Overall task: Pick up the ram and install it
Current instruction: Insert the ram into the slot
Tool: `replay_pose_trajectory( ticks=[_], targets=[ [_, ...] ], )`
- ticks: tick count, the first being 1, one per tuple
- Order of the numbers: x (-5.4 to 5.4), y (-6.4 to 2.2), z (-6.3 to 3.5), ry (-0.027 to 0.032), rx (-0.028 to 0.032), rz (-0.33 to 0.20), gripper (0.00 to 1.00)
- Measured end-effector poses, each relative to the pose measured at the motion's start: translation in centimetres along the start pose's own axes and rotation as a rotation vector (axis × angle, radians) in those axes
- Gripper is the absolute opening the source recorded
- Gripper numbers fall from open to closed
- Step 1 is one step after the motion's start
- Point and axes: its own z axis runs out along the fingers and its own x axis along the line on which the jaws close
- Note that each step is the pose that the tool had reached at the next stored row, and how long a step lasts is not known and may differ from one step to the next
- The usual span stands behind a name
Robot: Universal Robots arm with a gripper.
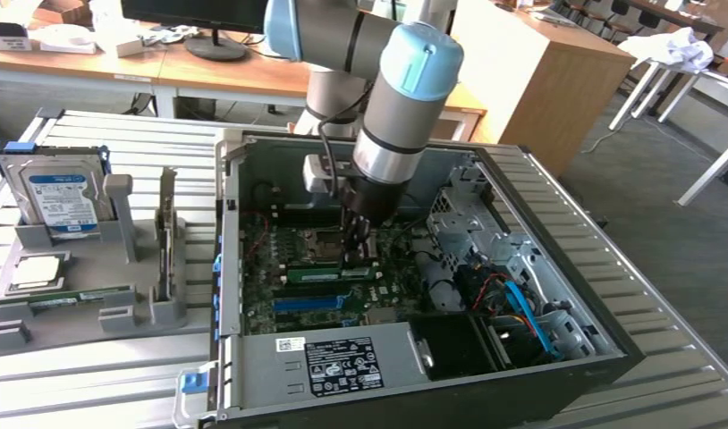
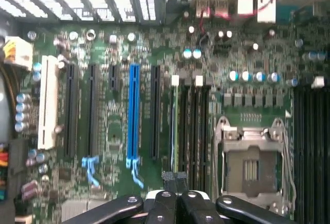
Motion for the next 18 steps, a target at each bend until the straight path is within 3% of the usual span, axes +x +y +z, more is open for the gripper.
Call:
replay_pose_trajectory(
  ticks=[5,18],
  targets=[
    [0.0,-1.67,-0.10,0.0000,-0.0010,0.000,0.10],
    [0.0,-3.95,-1.26,-0.0002,-0.0011,0.000,0.10]
  ],
)
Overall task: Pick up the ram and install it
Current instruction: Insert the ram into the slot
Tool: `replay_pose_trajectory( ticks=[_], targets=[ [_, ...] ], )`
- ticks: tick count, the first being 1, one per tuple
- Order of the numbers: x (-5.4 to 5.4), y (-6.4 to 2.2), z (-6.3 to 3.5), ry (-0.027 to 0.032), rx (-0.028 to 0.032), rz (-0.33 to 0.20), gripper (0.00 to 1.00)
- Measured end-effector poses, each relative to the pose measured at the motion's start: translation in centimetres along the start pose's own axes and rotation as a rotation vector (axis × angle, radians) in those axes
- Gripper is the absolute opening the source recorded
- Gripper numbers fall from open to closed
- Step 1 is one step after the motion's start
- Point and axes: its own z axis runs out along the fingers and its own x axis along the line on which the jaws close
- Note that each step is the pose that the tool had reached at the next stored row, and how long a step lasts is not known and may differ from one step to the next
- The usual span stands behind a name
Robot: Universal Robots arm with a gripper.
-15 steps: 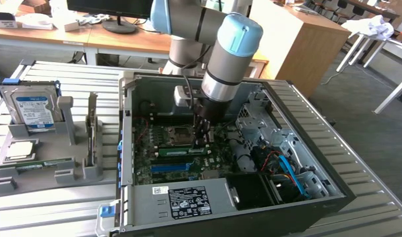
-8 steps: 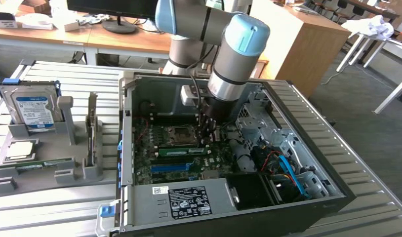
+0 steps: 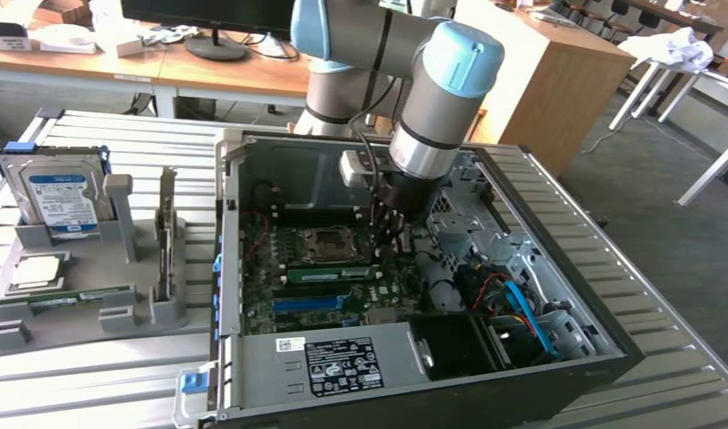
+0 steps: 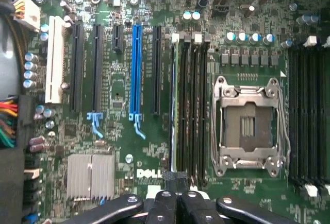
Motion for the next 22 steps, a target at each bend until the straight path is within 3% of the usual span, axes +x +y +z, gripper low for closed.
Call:
replay_pose_trajectory(
  ticks=[6,12,22],
  targets=[
    [0.0,-0.67,-1.06,-0.0001,0.0000,0.000,0.10],
    [0.0,-2.13,-1.39,0.0000,-0.0005,0.000,0.10],
    [0.0,-3.02,-2.98,-0.0001,-0.0006,0.000,0.10]
  ],
)
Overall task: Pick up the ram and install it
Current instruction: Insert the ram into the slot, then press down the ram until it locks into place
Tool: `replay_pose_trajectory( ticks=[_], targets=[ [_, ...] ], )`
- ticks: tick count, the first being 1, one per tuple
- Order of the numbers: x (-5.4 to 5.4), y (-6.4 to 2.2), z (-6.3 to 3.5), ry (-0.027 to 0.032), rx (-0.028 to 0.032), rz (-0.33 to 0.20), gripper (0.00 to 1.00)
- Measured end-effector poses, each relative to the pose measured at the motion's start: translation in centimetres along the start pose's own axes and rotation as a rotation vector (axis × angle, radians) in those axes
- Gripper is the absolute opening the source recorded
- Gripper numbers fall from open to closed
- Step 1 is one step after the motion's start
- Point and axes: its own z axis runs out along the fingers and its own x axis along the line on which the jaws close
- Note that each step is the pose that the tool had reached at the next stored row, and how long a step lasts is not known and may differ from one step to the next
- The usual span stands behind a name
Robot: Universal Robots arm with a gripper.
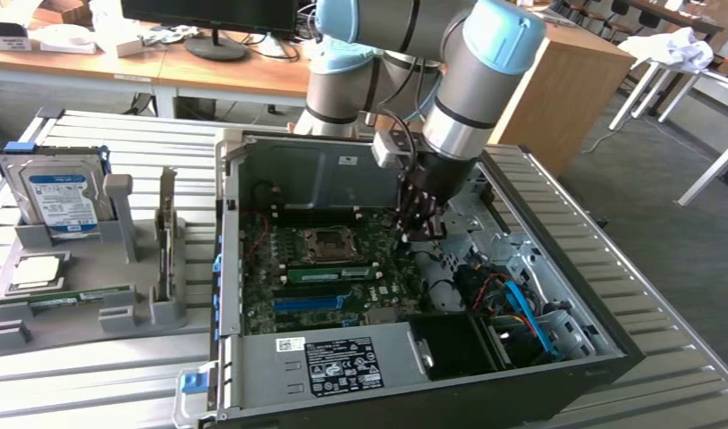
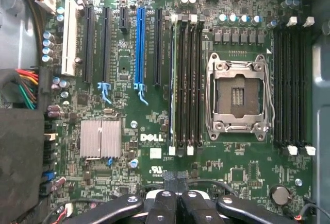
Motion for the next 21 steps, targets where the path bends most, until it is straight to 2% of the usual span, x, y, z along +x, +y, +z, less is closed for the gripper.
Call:
replay_pose_trajectory(
  ticks=[10,15,18,21],
  targets=[
    [0.0,0.09,-0.02,0.0000,-0.0001,0.000,0.10],
    [0.0,0.78,0.74,-0.0001,0.0000,0.000,0.10],
    [0.0,1.62,1.34,-0.0002,-0.0001,0.000,0.10],
    [0.0,1.86,1.89,-0.0001,-0.0001,0.000,0.10]
  ],
)
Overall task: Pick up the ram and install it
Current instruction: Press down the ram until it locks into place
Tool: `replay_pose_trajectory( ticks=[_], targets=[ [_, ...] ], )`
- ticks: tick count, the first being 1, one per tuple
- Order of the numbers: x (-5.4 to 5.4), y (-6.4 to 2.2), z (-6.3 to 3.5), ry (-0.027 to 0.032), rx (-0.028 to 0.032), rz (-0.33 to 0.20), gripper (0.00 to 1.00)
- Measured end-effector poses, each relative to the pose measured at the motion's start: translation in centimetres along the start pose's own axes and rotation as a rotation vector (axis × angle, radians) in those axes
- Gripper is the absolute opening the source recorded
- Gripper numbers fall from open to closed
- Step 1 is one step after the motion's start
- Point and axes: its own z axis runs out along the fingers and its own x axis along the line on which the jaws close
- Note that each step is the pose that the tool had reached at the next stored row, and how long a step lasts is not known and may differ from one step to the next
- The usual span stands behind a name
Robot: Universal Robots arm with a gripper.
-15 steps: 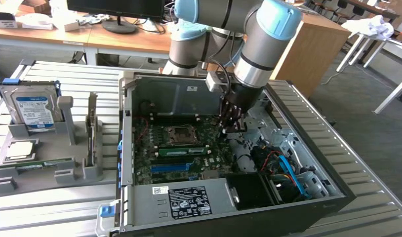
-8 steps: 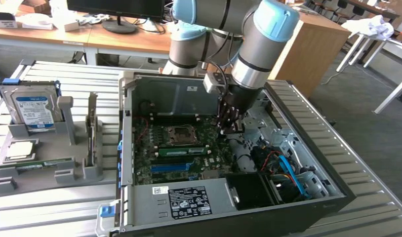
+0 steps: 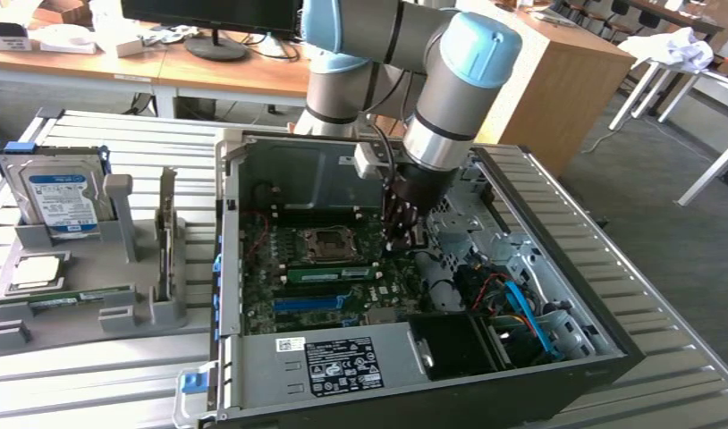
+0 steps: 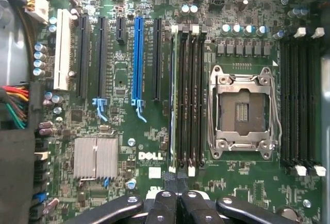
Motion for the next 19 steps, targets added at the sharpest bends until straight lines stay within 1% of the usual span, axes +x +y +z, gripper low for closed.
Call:
replay_pose_trajectory(
  ticks=[3,7,11,19],
  targets=[
    [-0.1,0.36,0.58,-0.0001,0.0000,0.000,0.10],
    [-0.6,0.85,1.33,-0.0003,0.0001,0.000,0.10],
    [-0.7,0.94,1.91,-0.0001,0.0000,0.000,0.10],
    [-0.6,0.94,2.58,0.0002,0.0000,0.000,0.10]
  ],
)
